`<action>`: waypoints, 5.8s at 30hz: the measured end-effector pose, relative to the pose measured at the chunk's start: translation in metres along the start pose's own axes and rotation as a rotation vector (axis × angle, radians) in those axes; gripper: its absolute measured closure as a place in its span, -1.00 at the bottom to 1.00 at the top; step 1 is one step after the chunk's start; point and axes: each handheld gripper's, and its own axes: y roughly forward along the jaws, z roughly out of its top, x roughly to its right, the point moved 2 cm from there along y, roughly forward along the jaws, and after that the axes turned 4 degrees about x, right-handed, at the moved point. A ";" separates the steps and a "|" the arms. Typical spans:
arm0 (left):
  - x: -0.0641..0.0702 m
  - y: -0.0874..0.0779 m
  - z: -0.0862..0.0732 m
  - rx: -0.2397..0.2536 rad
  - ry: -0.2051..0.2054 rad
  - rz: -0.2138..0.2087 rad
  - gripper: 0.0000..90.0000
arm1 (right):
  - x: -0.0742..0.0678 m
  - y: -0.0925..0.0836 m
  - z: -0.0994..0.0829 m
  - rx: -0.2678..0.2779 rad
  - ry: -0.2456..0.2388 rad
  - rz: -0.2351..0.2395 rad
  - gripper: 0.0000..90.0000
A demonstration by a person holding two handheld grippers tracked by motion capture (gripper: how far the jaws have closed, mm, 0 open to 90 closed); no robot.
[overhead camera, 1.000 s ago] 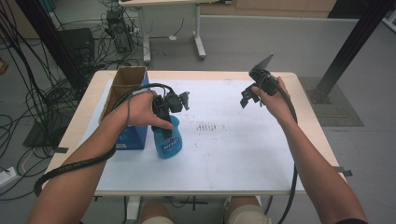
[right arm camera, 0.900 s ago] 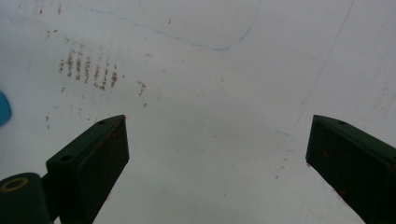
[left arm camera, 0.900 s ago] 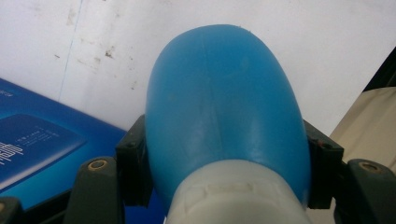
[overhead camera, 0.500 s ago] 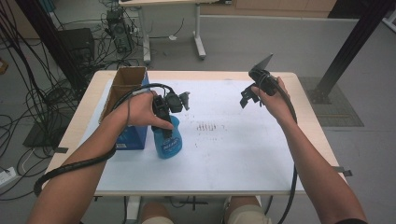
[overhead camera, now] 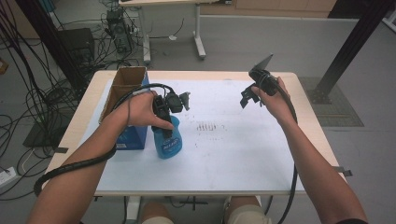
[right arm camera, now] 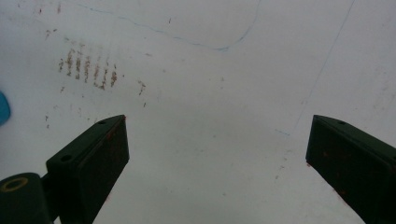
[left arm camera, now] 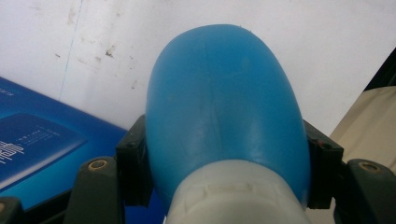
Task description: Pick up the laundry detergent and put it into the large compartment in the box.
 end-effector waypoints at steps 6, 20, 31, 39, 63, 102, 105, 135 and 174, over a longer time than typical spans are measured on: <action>-0.001 -0.001 0.000 0.010 -0.005 0.000 -0.21 | 0.000 0.000 0.001 0.000 -0.010 0.003 -0.87; -0.002 -0.075 0.013 0.049 -0.078 0.011 -0.20 | -0.001 0.002 0.001 -0.006 -0.014 -0.001 -0.87; -0.010 -0.168 0.037 0.038 -0.229 0.071 -0.20 | -0.002 -0.002 -0.002 0.002 -0.017 0.004 -0.87; -0.029 -0.235 0.036 0.074 -0.419 0.095 -0.19 | 0.002 -0.007 -0.007 0.014 -0.011 0.006 -0.87; -0.088 -0.254 -0.025 0.074 -0.995 0.189 -0.19 | 0.001 -0.011 -0.010 0.022 -0.003 0.002 -0.87; -0.116 -0.119 -0.088 0.047 -1.102 0.135 -0.19 | -0.010 -0.005 -0.007 0.002 -0.015 -0.031 -0.87; -0.115 -0.105 -0.089 0.048 -1.098 0.139 -0.19 | -0.010 -0.005 -0.008 0.004 -0.014 -0.032 -0.87; -0.108 -0.007 -0.092 0.029 -1.034 0.135 -0.19 | -0.003 0.003 -0.010 -0.010 0.006 -0.038 -0.87; -0.101 -0.004 -0.097 0.055 -1.032 0.147 -0.19 | -0.001 0.000 -0.013 -0.001 0.009 -0.042 -0.87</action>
